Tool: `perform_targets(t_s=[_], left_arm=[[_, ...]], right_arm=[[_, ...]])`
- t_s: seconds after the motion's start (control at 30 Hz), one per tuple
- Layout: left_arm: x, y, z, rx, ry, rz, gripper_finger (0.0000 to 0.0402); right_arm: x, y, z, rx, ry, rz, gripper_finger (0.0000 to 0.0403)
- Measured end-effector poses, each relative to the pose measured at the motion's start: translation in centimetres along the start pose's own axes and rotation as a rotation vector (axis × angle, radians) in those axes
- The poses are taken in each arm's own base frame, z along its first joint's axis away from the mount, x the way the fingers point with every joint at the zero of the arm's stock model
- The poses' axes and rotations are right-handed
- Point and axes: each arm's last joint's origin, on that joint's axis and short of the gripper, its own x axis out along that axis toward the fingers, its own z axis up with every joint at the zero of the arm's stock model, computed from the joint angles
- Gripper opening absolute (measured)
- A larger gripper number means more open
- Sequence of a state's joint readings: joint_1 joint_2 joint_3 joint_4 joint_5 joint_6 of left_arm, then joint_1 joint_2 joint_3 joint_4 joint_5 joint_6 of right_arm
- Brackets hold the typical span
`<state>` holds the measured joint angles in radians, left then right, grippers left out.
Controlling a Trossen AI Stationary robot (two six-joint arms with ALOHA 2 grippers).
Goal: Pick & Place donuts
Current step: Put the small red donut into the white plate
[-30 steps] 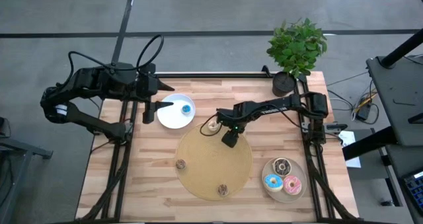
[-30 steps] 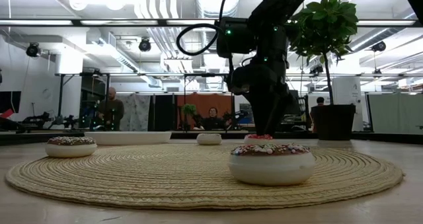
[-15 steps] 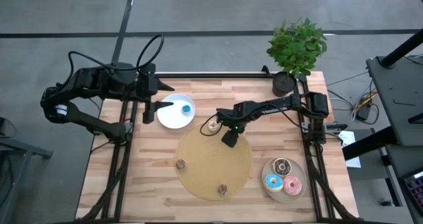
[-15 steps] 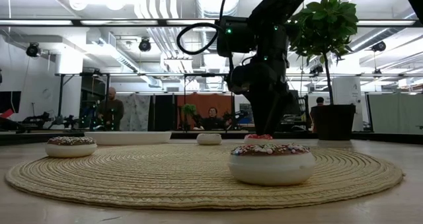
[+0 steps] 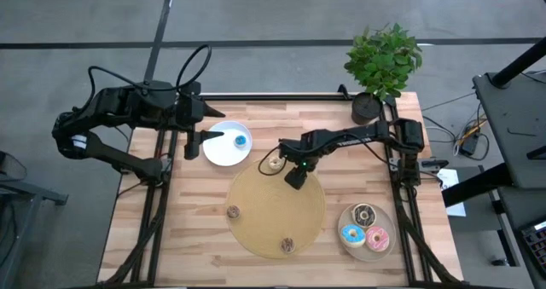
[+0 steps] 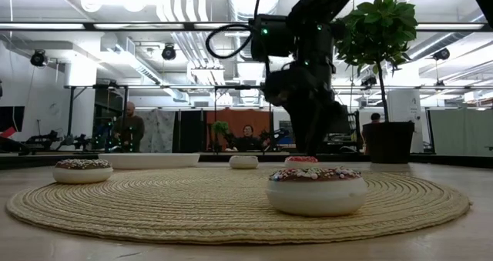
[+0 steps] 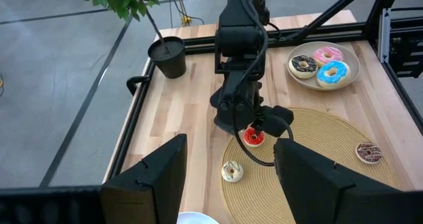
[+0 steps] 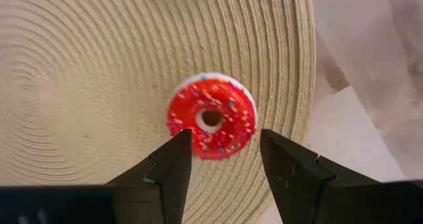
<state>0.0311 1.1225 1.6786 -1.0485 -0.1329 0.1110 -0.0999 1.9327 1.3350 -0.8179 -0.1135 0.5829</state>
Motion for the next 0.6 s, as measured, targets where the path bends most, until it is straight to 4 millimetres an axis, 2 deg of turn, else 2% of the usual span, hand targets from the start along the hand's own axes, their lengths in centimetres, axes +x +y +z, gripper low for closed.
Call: perform_targets(t_s=[0.2, 0.6], left_arm=[[0.0, 0.0, 0.0, 0.0, 0.0, 0.0, 0.0199], [0.0, 0.0, 0.0, -0.009, 0.0, 0.0, 0.0199]], right_arm=[[-1.7, 0.3, 1.2, 0.002, -0.039, 0.008, 0.0169], [-1.1, -0.1, 0.7, 0.006, -0.01, -0.008, 0.0169]])
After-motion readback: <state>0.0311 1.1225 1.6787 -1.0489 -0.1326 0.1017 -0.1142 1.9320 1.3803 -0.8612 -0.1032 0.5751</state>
